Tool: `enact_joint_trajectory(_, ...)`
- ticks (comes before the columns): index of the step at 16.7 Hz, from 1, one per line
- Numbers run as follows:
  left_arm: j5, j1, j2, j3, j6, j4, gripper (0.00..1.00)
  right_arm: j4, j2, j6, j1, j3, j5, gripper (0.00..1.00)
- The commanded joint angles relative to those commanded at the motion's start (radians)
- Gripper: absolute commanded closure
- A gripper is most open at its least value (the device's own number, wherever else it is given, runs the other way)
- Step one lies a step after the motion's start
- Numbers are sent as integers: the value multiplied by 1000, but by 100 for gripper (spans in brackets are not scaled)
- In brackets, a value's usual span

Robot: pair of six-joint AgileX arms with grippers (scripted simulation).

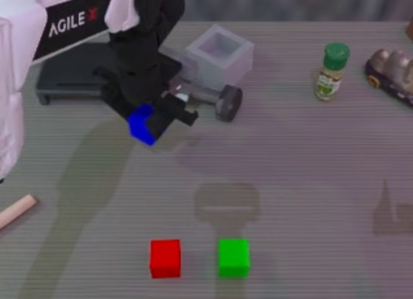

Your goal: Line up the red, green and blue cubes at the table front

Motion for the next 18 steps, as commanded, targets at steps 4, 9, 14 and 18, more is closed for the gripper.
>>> enact_joint_trajectory(4,-3,-151,16,31,-296,-28,100,0,0,0,0,0,0,0)
enact_joint_trajectory(9,-4,-376,25,56,-789,-66,100,0,0,0,0,0,0,0)
enact_joint_trajectory(14,-8,-560,6,68,-1144,-79,100,0,0,0,0,0,0,0)
enact_joint_trajectory(18,-12,-616,-13,67,-1240,-75,100,0,0,0,0,0,0,0)
